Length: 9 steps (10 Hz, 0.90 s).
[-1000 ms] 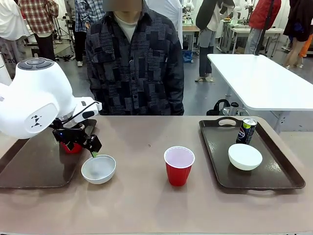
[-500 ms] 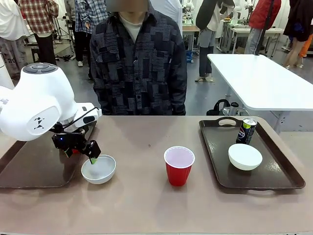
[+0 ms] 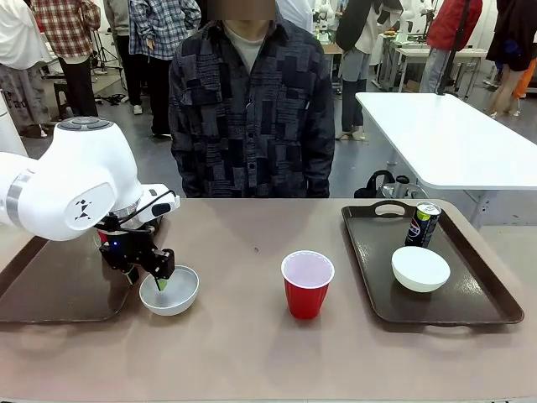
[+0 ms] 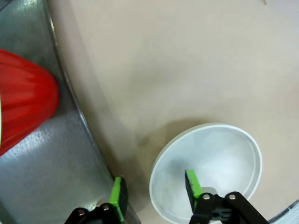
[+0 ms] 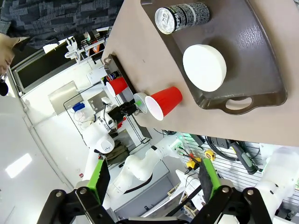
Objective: Prepare tableware on both trays.
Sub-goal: Pick up a Picnic Bowl from the table and place it on a Handle tray.
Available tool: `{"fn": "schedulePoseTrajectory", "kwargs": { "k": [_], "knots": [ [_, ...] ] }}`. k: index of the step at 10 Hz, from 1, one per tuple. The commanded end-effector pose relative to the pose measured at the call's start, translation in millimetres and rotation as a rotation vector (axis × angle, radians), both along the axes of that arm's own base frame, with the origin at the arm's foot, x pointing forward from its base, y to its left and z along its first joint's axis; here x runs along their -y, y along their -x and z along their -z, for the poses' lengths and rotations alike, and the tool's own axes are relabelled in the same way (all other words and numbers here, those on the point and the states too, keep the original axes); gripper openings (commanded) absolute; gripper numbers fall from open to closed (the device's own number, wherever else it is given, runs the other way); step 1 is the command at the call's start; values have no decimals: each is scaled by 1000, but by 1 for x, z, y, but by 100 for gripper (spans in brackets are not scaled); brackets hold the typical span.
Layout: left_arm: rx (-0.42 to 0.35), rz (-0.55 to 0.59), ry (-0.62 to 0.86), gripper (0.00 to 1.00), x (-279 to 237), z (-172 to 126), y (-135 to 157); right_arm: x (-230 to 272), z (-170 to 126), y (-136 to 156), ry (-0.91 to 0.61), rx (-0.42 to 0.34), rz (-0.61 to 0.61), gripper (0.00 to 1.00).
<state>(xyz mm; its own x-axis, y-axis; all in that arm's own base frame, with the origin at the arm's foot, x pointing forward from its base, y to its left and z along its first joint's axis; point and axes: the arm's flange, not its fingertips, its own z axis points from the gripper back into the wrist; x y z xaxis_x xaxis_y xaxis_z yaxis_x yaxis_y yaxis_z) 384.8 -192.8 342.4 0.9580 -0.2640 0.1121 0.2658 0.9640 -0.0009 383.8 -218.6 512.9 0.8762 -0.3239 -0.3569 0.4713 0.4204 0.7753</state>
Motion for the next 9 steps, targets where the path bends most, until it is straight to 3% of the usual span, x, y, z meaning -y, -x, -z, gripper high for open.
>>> {"fn": "schedulePoseTrajectory", "kwargs": {
  "k": [1, 2, 4, 9],
  "knots": [
    [-1, -15, 25, 0, 1, -2, -4, -1, -2, 1, -6, 0, 1, 100],
    [-6, -14, 25, 19, 2, -1, -4, -1, -2, 1, -6, 0, 1, 100],
    [-6, -14, 26, 0, 2, -2, -4, -1, -2, 1, -6, 0, 1, 100],
    [-1, -26, 48, 0, -2, -7, -5, -1, -2, 1, -6, 0, 1, 100]
  ]
}}
